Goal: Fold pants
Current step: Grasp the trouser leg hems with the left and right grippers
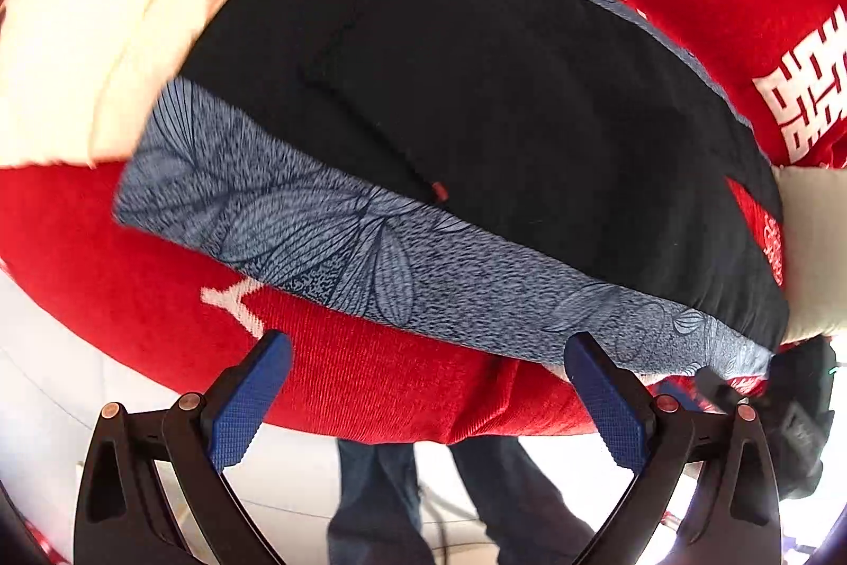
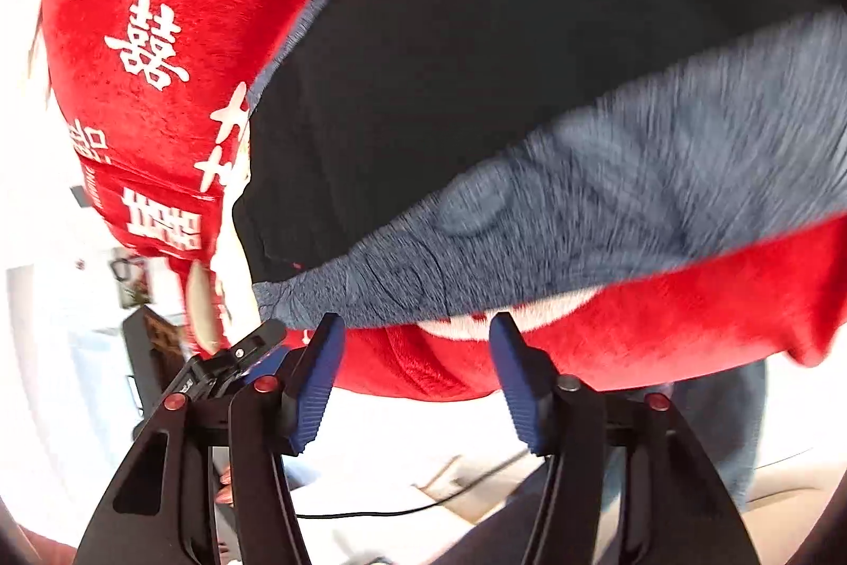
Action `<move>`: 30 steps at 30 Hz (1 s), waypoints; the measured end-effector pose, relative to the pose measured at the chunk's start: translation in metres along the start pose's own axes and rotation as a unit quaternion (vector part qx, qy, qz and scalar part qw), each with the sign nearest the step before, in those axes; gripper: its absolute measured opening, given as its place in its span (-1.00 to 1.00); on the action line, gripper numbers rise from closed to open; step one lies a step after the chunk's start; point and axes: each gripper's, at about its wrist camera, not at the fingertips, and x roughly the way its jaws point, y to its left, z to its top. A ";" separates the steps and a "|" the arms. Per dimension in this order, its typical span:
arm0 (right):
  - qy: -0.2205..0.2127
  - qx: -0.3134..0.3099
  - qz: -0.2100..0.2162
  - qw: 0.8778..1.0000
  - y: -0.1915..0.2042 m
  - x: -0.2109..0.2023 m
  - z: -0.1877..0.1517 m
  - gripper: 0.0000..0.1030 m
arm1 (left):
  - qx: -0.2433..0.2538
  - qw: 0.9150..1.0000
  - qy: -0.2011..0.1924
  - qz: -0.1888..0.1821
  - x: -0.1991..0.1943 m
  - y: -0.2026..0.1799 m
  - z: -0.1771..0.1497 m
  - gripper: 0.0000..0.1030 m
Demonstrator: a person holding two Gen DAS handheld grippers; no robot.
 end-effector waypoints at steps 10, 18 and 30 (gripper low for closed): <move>-0.078 0.059 0.077 0.992 -0.033 -0.008 0.009 0.18 | -0.001 0.999 0.010 -0.044 0.020 -0.003 0.005 1.00; -0.098 0.121 0.187 0.970 -0.028 -0.015 0.029 -0.74 | -0.045 0.994 0.023 -0.099 0.028 -0.003 0.008 1.00; -0.073 0.116 0.192 0.972 -0.007 -0.039 0.026 -0.80 | -0.151 0.976 -0.036 -0.150 0.017 0.021 0.038 0.71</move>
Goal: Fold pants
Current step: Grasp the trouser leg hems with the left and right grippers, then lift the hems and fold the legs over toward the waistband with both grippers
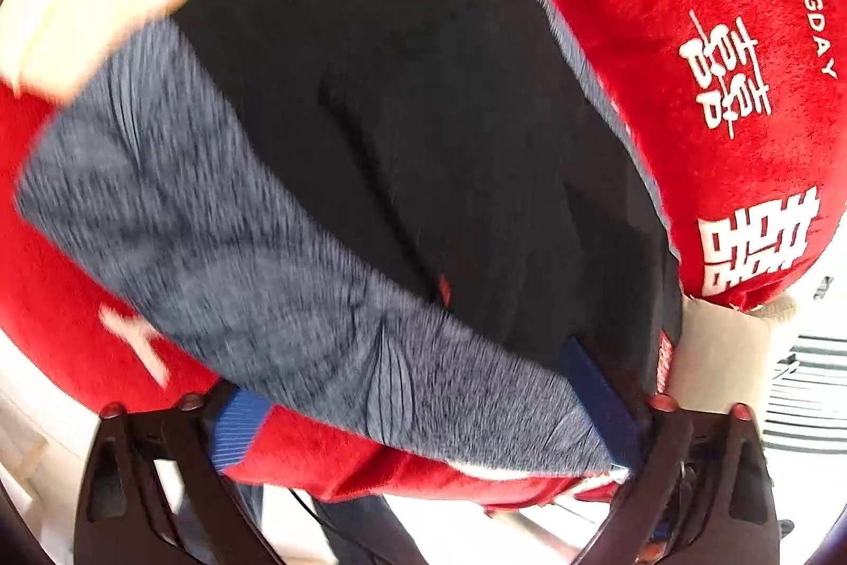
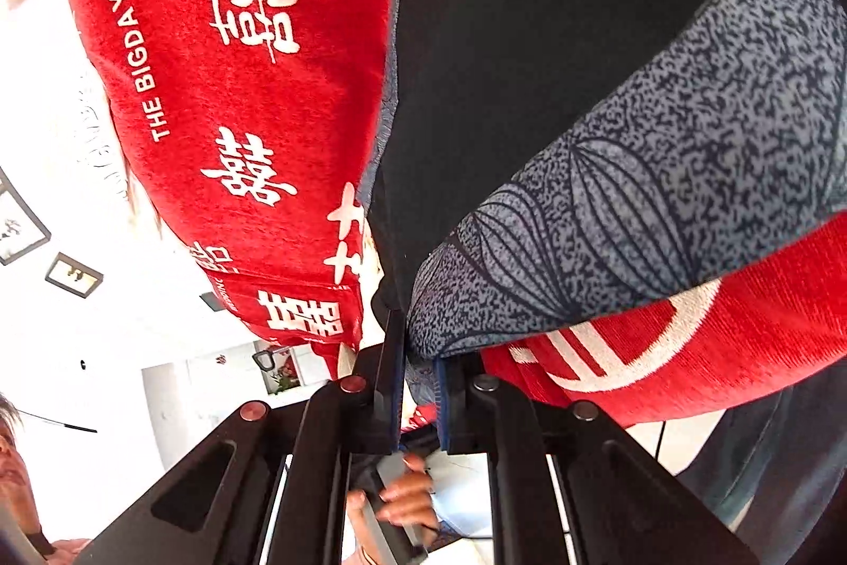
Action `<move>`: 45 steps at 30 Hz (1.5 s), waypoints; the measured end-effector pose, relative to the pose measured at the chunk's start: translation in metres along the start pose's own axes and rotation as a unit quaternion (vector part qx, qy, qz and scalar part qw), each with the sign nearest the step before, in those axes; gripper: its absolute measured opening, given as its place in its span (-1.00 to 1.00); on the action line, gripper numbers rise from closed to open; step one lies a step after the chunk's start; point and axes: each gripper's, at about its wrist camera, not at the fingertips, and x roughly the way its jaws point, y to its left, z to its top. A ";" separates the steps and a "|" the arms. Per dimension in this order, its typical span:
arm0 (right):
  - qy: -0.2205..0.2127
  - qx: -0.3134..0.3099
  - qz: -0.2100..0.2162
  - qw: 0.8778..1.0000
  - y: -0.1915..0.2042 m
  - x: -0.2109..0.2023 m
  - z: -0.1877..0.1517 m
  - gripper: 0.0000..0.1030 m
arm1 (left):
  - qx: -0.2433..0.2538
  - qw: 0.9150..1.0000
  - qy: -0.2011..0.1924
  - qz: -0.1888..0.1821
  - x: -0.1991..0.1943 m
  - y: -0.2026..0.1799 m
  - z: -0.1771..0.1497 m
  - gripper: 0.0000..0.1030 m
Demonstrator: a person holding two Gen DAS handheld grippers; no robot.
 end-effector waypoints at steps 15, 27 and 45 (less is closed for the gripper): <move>0.034 -0.130 -0.079 0.988 0.108 0.003 0.075 -0.83 | 0.068 0.997 -0.039 0.028 -0.049 -0.093 0.066 -0.71; 0.096 -0.177 -0.189 0.961 0.142 0.127 0.246 -0.82 | 0.089 0.988 -0.068 0.104 0.052 -0.146 0.203 -0.70; 0.143 -0.201 -0.204 0.947 0.153 0.138 0.283 0.41 | 0.139 0.961 -0.104 0.215 -0.003 -0.177 0.199 0.64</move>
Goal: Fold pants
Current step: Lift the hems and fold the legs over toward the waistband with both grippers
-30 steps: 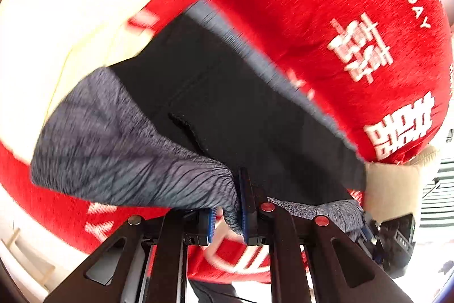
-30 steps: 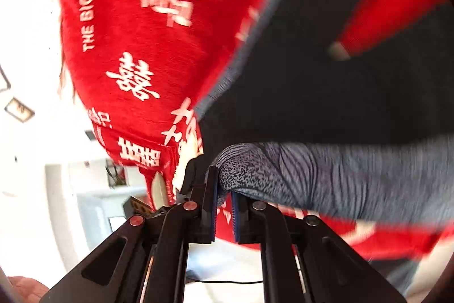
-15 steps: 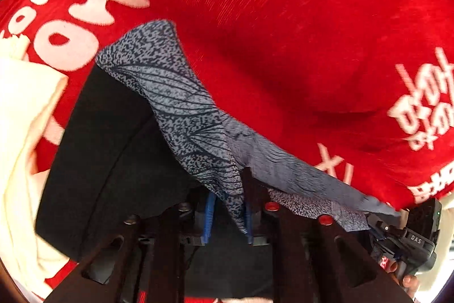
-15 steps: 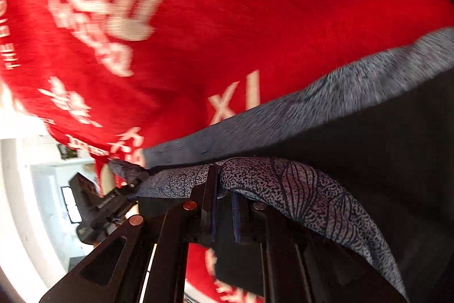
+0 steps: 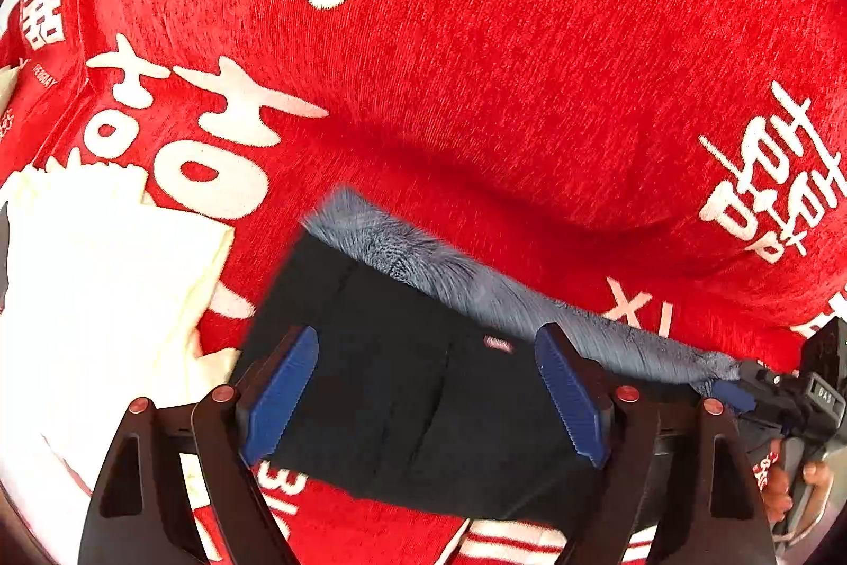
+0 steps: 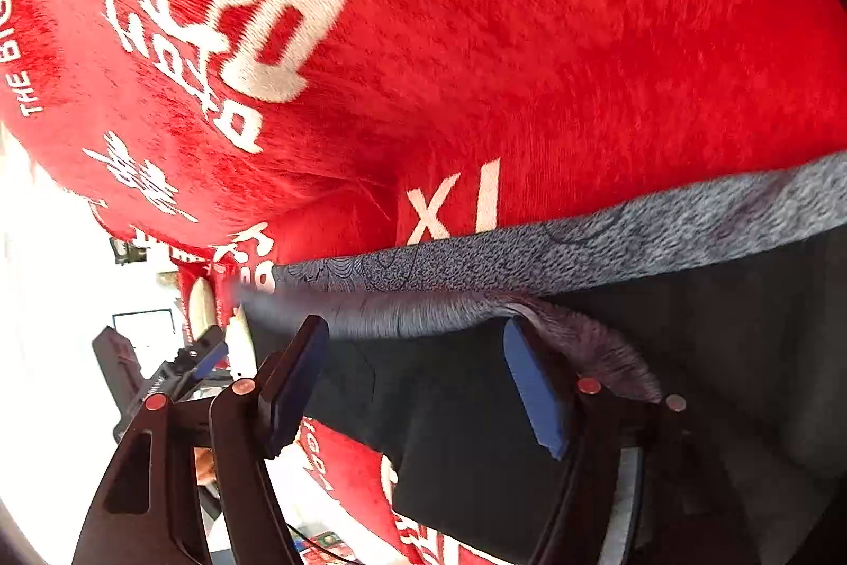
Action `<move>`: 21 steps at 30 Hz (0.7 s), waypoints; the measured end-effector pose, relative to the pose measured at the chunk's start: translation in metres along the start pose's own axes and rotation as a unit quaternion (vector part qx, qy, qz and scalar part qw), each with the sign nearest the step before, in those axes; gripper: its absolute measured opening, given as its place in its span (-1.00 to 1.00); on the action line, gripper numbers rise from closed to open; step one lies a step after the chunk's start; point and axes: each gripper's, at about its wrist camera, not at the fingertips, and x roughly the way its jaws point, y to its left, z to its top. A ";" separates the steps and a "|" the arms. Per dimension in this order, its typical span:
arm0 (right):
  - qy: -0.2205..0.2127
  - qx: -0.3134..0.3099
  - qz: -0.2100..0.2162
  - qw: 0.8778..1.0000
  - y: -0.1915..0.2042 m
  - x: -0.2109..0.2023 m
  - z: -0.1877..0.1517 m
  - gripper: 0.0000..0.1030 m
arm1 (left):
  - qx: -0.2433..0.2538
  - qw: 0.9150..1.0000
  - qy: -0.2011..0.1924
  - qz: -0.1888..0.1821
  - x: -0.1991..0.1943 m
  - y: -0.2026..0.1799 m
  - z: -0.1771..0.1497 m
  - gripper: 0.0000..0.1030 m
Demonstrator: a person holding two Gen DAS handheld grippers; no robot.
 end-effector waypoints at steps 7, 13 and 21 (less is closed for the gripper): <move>0.015 -0.037 -0.001 0.999 0.014 -0.005 -0.027 0.41 | 0.085 0.994 0.054 0.042 0.064 -0.048 -0.037 0.64; 0.018 -0.040 -0.068 0.997 -0.014 -0.005 -0.038 0.36 | 0.148 0.980 0.080 0.106 0.095 -0.082 -0.069 0.64; -0.058 -0.043 -0.096 0.993 -0.019 -0.096 -0.108 0.47 | 0.188 0.978 0.083 0.031 0.035 -0.132 -0.111 0.64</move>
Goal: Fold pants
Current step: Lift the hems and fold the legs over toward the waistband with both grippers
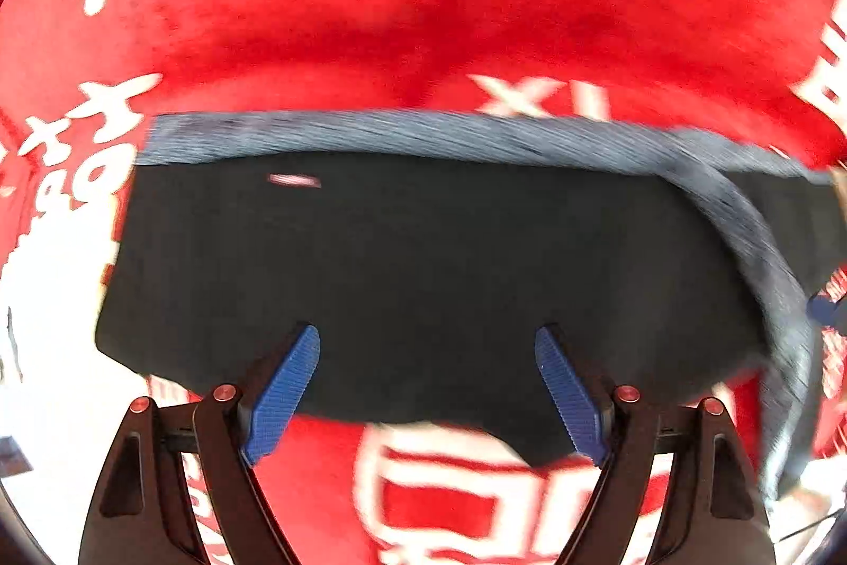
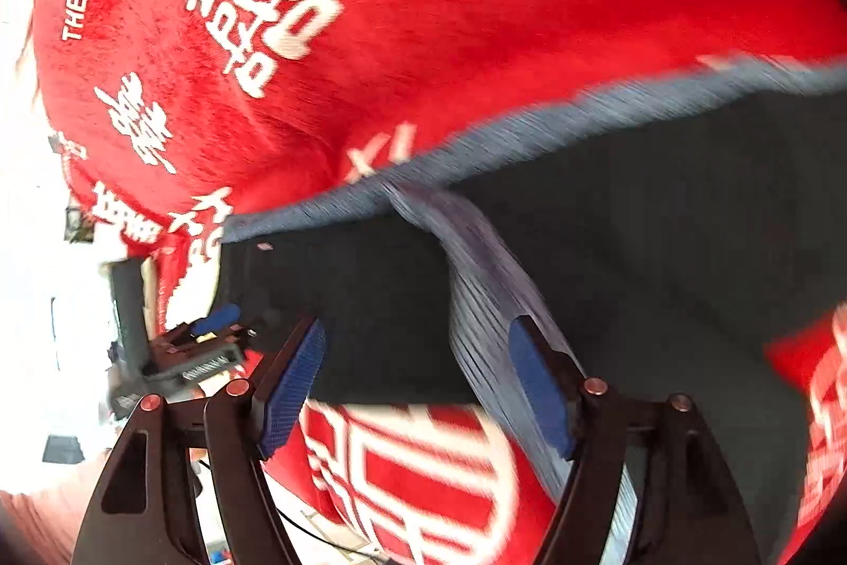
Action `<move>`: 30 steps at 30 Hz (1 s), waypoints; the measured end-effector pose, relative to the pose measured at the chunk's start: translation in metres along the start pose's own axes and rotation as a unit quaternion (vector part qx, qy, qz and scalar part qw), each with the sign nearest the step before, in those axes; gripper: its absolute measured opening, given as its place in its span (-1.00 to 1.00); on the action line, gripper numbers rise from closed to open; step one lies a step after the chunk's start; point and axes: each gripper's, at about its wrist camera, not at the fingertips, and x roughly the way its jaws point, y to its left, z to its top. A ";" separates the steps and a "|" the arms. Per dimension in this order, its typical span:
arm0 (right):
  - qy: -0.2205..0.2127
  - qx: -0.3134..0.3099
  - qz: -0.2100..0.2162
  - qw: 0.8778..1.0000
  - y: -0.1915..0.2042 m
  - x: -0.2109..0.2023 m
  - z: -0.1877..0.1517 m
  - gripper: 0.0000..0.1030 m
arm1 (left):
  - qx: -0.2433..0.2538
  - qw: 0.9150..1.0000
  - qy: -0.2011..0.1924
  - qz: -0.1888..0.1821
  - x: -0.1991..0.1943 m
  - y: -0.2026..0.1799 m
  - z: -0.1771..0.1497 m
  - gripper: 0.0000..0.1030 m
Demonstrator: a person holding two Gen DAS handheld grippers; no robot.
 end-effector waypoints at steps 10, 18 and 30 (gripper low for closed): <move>-0.053 0.159 -0.096 0.981 -0.087 -0.086 -0.182 0.47 | 0.119 0.986 0.024 -0.113 -0.005 -0.128 -0.062 0.64; -0.074 0.243 -0.106 0.961 -0.129 -0.074 -0.274 0.47 | 0.152 0.976 0.028 -0.151 -0.013 -0.175 -0.094 0.64; -0.122 0.195 -0.048 0.972 -0.132 -0.055 -0.260 -0.25 | 0.165 0.974 0.037 -0.154 0.005 -0.205 -0.110 0.64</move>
